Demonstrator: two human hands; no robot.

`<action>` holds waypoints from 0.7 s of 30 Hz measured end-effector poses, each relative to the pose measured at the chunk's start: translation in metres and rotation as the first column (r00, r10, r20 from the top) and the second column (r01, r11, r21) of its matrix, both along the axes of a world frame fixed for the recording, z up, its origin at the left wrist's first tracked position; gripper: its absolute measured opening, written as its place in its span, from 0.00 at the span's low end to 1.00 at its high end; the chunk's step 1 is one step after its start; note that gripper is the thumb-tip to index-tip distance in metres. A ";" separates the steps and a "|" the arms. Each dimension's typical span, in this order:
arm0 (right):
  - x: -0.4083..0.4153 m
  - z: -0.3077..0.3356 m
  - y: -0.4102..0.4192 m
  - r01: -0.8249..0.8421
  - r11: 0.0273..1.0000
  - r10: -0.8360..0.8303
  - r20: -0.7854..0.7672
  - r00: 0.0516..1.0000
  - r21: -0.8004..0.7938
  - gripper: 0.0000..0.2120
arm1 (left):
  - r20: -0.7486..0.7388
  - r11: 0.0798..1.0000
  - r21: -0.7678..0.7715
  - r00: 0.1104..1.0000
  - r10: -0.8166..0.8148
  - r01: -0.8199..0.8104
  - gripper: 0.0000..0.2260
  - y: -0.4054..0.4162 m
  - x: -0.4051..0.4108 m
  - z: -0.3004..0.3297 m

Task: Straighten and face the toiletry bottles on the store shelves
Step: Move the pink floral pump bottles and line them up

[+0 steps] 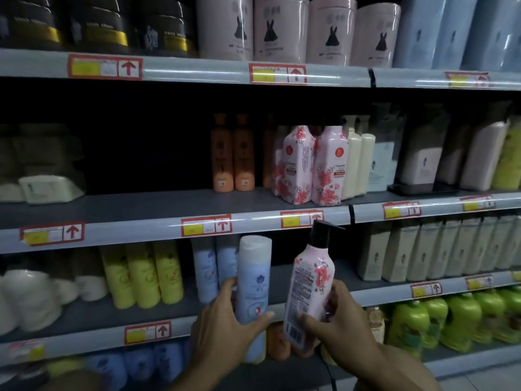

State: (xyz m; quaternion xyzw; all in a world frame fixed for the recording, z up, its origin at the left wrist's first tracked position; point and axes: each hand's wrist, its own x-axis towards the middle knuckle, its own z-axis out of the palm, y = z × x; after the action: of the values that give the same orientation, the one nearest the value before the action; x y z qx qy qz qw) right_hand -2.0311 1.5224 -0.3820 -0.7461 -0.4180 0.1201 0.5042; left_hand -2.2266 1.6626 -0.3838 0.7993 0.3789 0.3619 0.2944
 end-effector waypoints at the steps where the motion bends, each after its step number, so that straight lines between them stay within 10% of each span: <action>1: 0.000 -0.004 0.000 -0.009 1.000 0.009 -0.006 1.000 -0.018 0.30 | -0.023 1.000 -0.024 1.000 0.006 -0.007 0.34 0.000 0.002 -0.007; 21: 0.066 -0.044 0.083 0.085 0.986 -0.078 0.053 0.996 -0.146 0.28 | 0.028 0.968 0.043 0.969 0.245 -0.246 0.26 0.076 0.106 -0.032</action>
State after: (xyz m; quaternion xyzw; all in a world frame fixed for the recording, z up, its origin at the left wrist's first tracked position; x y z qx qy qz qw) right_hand -1.9652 1.6059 -0.4259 -0.8005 -0.3887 0.1125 0.4421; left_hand -2.1202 1.7387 -0.4157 0.7488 0.4632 0.4131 0.2328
